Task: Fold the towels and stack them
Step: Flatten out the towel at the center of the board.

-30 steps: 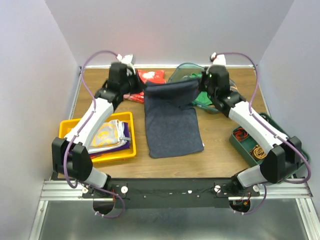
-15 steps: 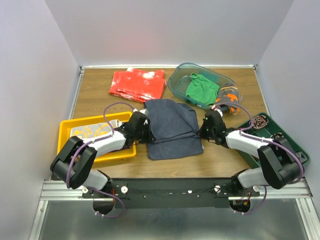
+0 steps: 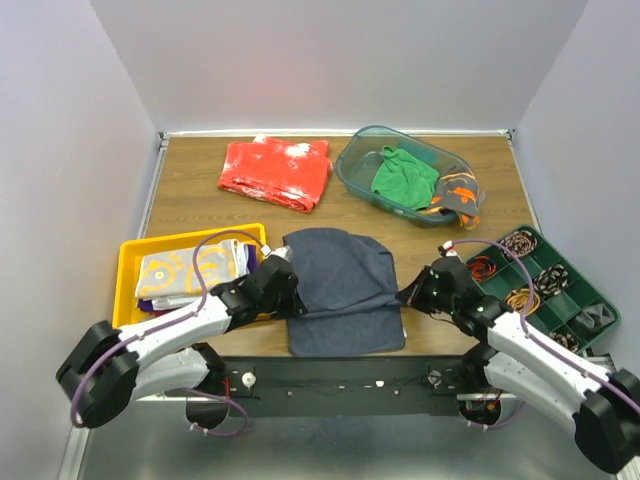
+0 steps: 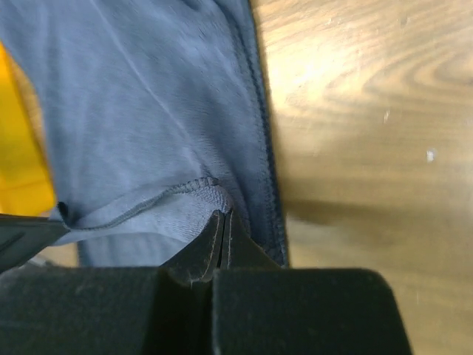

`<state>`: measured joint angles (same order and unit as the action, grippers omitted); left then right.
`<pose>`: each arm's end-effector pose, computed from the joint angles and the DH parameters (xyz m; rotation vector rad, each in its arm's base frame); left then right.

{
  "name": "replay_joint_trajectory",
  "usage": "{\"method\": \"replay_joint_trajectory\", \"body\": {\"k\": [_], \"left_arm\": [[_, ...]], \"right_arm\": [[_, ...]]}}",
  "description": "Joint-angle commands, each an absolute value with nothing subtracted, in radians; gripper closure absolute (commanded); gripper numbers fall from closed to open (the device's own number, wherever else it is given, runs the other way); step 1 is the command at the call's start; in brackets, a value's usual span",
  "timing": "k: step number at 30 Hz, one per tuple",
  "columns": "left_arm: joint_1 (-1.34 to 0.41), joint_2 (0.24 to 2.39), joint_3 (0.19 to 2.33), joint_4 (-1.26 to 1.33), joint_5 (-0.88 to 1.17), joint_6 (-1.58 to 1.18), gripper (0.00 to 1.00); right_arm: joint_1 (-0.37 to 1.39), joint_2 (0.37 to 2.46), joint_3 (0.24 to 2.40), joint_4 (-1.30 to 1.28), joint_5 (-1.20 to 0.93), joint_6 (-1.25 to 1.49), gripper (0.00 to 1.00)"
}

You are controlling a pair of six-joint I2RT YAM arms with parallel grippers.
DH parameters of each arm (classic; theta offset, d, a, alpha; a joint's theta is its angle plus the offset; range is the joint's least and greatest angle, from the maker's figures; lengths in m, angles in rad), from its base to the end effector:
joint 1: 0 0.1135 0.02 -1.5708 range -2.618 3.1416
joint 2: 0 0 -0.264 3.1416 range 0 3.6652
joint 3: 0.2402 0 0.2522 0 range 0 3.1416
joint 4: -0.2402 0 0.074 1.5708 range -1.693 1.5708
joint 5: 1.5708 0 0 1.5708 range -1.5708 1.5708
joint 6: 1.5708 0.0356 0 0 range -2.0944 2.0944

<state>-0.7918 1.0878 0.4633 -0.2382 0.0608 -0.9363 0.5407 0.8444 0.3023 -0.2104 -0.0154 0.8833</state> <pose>0.1407 -0.1456 0.1695 -0.1595 2.6114 -0.7870 0.1416 0.0856 0.1610 0.4078 2.4052 0.7053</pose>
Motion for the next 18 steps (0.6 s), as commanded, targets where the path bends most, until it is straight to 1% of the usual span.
{"method": "replay_joint_trajectory", "body": {"k": [1, 2, 3, 4, 5, 6, 8, 9, 10, 11, 13, 14, 17, 18], "left_arm": [[-0.815, 0.971, 0.546, -0.405, -0.105, -0.935, 1.00], [-0.808, 0.966, 0.619, -0.452, -0.142, -0.910, 1.00], [-0.796, 0.971, 0.667, -0.475, -0.185, -0.876, 1.00], [-0.760, 0.989, 0.711, -0.486, -0.239, -0.846, 1.00], [-0.738, 1.002, 0.803, -0.489, -0.261, -0.777, 1.00], [-0.711, 1.017, 0.843, -0.477, -0.273, -0.743, 1.00], [-0.606, 1.074, 0.964, -0.439, -0.269, -0.680, 1.00], [-0.573, 1.101, 1.007, -0.428, -0.262, -0.625, 1.00], [-0.548, 1.148, 1.044, -0.411, -0.261, -0.592, 1.00], [-0.494, 1.178, 1.122, -0.382, -0.258, -0.566, 1.00], [-0.453, 1.265, 1.199, -0.364, -0.233, -0.509, 1.00], [-0.424, 1.291, 1.269, -0.354, -0.198, -0.496, 1.00], [-0.400, 1.377, 1.383, -0.354, -0.176, -0.448, 1.00], [-0.382, 1.394, 1.402, -0.351, -0.175, -0.442, 1.00]], "right_arm": [[0.552, 0.732, 0.438, -0.411, 0.042, 0.887, 0.99], [0.552, 0.764, 0.486, -0.420, 0.120, 0.862, 0.99], [0.552, 0.793, 0.605, -0.429, 0.168, 0.809, 0.99], [0.552, 0.833, 0.662, -0.430, 0.211, 0.772, 0.99], [0.552, 0.877, 0.733, -0.428, 0.307, 0.740, 0.99], [0.551, 0.972, 0.850, -0.407, 0.345, 0.662, 0.99], [0.549, 1.061, 0.969, -0.371, 0.456, 0.582, 0.99], [0.546, 1.115, 1.021, -0.341, 0.494, 0.504, 0.99], [0.542, 1.197, 1.128, -0.325, 0.520, 0.467, 0.99], [0.531, 1.242, 1.170, -0.305, 0.549, 0.434, 0.99], [0.520, 1.335, 1.260, -0.214, 0.554, 0.339, 0.99], [0.503, 1.365, 1.300, -0.201, 0.555, 0.321, 0.99], [0.473, 1.457, 1.392, -0.166, 0.542, 0.276, 0.99], [0.463, 1.480, 1.408, -0.143, 0.508, 0.262, 0.99]]}}
